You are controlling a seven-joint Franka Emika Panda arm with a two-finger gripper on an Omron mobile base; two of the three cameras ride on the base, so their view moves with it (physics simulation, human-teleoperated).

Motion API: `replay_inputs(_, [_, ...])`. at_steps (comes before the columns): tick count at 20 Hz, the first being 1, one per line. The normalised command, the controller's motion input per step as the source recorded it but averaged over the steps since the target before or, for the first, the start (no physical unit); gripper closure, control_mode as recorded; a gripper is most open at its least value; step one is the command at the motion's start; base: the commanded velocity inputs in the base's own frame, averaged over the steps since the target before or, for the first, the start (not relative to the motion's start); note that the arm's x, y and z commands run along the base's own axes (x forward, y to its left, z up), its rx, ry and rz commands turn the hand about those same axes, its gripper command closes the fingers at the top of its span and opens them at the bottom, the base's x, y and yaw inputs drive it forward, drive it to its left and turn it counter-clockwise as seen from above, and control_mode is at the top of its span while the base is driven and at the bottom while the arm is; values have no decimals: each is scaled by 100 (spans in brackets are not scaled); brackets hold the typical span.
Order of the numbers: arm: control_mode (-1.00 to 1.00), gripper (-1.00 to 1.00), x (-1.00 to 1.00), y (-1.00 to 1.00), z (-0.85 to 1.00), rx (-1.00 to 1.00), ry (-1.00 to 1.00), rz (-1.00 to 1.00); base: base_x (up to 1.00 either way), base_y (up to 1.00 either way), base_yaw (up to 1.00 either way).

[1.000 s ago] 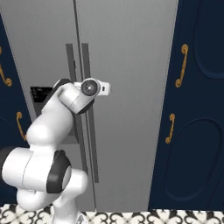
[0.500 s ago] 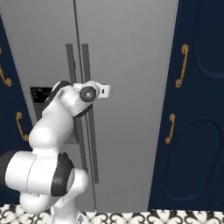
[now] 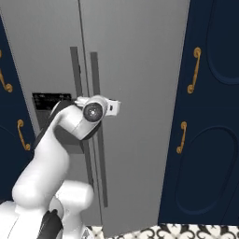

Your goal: Grab a lemon wedge from the fridge and one ice cube from the ice bowl, and put them in the glass of lemonade.

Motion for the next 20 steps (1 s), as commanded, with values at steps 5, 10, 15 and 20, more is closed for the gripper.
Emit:
replay_inputs(5, [-100, 100, -85, -65, 0, 3, 6, 0, 0, 0, 0])
replay_inputs(10, [-100, 100, -85, -69, 0, 4, 2, 0, 0, 0, 0])
replay_inputs(15, [-100, 100, -79, -72, 0, 5, 2, 0, 0, 0, 0])
replay_inputs(20, [-100, 100, -56, -62, 9, 5, 0, 0, 0, 0, 0])
